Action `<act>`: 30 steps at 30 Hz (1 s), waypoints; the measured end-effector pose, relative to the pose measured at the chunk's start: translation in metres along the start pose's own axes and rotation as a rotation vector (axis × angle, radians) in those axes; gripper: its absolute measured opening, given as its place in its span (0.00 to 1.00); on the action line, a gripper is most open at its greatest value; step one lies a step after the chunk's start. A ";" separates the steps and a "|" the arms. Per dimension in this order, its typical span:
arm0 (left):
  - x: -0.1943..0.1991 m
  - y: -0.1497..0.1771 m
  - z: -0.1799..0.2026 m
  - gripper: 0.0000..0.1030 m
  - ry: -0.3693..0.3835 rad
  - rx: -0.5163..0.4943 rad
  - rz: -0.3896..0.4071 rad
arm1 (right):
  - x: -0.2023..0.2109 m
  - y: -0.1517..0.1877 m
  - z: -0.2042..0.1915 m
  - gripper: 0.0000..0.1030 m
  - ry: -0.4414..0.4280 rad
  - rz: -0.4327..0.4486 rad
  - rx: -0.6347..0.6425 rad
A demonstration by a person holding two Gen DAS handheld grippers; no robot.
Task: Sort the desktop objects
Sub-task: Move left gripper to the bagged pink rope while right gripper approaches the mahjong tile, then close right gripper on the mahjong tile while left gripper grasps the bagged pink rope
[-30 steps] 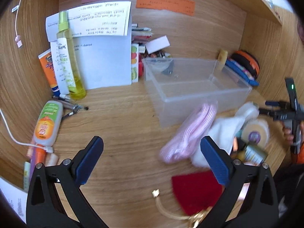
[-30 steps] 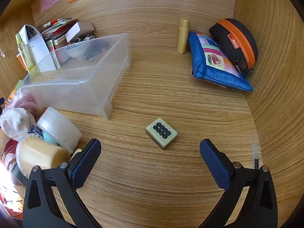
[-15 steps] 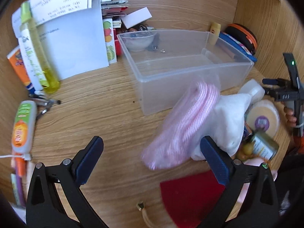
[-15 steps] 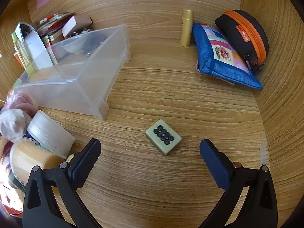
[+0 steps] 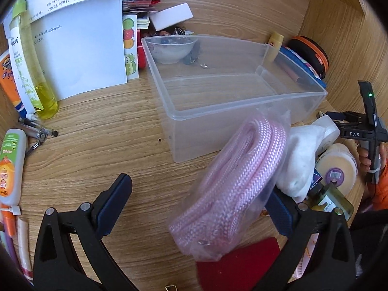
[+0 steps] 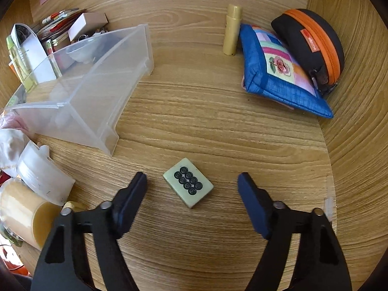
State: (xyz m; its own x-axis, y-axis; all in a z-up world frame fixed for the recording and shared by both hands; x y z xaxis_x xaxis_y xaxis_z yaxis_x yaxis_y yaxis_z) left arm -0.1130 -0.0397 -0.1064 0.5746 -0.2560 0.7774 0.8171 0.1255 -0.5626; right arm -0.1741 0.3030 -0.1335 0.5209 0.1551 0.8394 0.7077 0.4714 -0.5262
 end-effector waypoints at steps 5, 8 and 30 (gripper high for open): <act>0.007 0.003 -0.008 1.00 0.005 0.001 0.012 | 0.004 -0.001 -0.003 0.53 -0.010 0.014 0.012; 0.014 0.008 -0.015 1.00 -0.002 -0.006 0.015 | 0.006 -0.002 -0.007 0.47 -0.013 0.023 0.030; -0.012 -0.001 0.003 0.67 0.011 -0.079 -0.024 | 0.019 -0.006 -0.031 0.35 -0.055 0.039 0.060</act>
State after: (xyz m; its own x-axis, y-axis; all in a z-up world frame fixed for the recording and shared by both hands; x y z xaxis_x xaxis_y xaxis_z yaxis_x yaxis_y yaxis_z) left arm -0.1205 -0.0336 -0.1147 0.5537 -0.2683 0.7883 0.8244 0.0431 -0.5644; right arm -0.1533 0.2760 -0.1188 0.5194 0.2209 0.8255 0.6565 0.5152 -0.5510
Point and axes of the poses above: each gripper's, at about its wrist camera, not at the fingertips, and x roughly against the way its jaws point, z to its right, y to its underside, the point moved 3 cm from there along -x, roughly the way its jaws point, and after that the axes turned 13 degrees about x, right-handed, at the moved point
